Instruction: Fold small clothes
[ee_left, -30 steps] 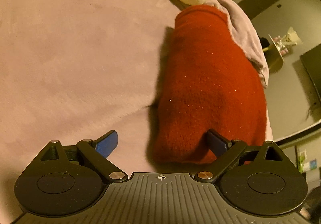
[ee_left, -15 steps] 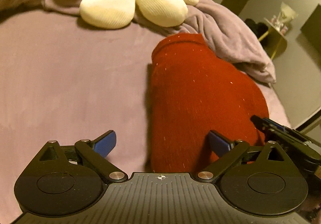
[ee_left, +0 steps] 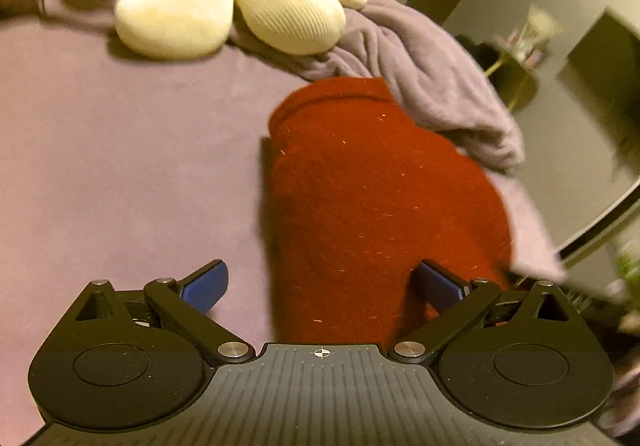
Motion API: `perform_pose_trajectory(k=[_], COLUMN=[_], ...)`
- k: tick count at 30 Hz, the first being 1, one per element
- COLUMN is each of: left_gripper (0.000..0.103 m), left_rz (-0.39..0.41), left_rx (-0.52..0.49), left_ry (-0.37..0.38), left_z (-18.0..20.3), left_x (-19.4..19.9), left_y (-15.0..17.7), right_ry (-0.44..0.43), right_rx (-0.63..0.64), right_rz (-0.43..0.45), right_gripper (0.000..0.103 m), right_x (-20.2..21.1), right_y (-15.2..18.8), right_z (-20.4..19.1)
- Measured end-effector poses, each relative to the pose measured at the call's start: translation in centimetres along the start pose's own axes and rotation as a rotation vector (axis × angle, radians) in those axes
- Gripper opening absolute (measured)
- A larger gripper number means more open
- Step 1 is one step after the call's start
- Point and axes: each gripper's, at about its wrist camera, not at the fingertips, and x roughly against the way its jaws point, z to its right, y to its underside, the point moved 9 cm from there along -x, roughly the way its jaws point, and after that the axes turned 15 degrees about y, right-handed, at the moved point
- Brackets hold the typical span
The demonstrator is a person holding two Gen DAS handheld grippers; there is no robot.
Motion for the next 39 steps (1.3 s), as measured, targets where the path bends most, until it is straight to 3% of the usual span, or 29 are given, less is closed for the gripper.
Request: perform_pose_trajectory(k=[4,7,9,10,12,17,23,27,31,39], left_gripper=[0.103,0.102,0.095,0.092,0.091,0.083,0.068,0.058,0.057,0.057], left_rz=[0.020,0.034,0.029,0.024,0.018,0.008,0.041,0.068,0.095,0.118], left_rx=[0.125,0.171,0.183,0.186,0.199,0.229,0.216,0.197,0.154,0.179], left_ry=[0.114,0.161,0.198,0.216,0.220,0.228,0.218,0.228,0.190,0.136], left_z=[-1.4,-2.0,-2.0,-1.9,-2.1,-2.5,-1.9,-1.4,-1.3,-2.7], left_x=[-1.2,-1.8,-2.0,-2.2,-2.6,-3.6,-2.5,-0.4,2.6,7.7], left_y=[0.3,0.4,0.4,0.3,0.2,0.1,-0.4,-0.7,-0.1,1.3], right_ry=[-0.198,-0.292,-0.325,-0.356,-0.416,-0.453,-0.473,-0.509,-0.579,-0.654], right_rx=[-0.230,-0.291,-0.302,-0.313,-0.358,-0.390,-0.405,-0.426,-0.418,-0.402], right_rz=[-0.119,-0.157,-0.164,-0.178,-0.211,-0.215,-0.205,-0.195,-0.207,-0.246], right_gripper=[0.089,0.089,0.085,0.078,0.073,0.072,0.055,0.053,0.053,0.052], right_x=[-2.1,-2.9,-3.0,-3.1,-3.6,-4.5,-3.4,-1.9,0.0,3.1], right_y=[1.4,1.8,1.8,1.8,1.7,1.6,1.4,1.0,1.3,2.8], right_z=[2.9,3.1,3.0,2.7,2.4,1.2,0.1,-0.8,-3.2,-7.5])
